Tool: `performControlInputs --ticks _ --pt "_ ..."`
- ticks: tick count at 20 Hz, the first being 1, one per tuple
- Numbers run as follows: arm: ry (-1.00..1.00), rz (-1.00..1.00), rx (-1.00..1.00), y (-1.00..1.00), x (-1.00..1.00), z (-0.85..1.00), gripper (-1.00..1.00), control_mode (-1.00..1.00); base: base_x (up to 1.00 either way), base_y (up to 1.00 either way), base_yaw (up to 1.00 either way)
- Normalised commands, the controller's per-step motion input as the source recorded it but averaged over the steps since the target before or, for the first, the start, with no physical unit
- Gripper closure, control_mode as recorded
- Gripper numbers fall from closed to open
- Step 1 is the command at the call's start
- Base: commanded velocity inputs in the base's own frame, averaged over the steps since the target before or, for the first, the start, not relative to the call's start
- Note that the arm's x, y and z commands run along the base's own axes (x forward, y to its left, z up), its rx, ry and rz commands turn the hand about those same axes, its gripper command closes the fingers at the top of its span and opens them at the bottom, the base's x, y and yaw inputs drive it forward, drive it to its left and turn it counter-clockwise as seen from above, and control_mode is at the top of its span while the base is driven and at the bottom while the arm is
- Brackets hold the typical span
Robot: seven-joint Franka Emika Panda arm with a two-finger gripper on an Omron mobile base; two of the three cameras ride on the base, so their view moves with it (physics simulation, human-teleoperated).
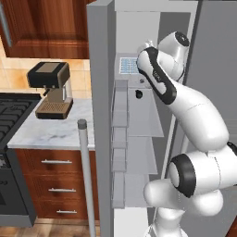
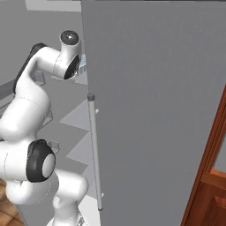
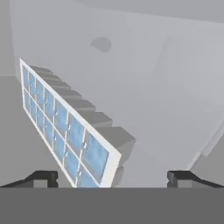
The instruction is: Open the freezer door, pick up the ice cube tray from the freezer, and place it on the dining counter.
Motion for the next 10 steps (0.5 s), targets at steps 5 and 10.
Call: performControlInputs --ticks 5,10 --pt "0.08 0.0 0.0 0.0 0.66 -0.12 -1.0 -1.0 0.0 0.0 0.0" --pt "0.04 0.0 0.0 0.0 0.34 -0.26 -1.0 -1.0 0.0 0.0 0.0"
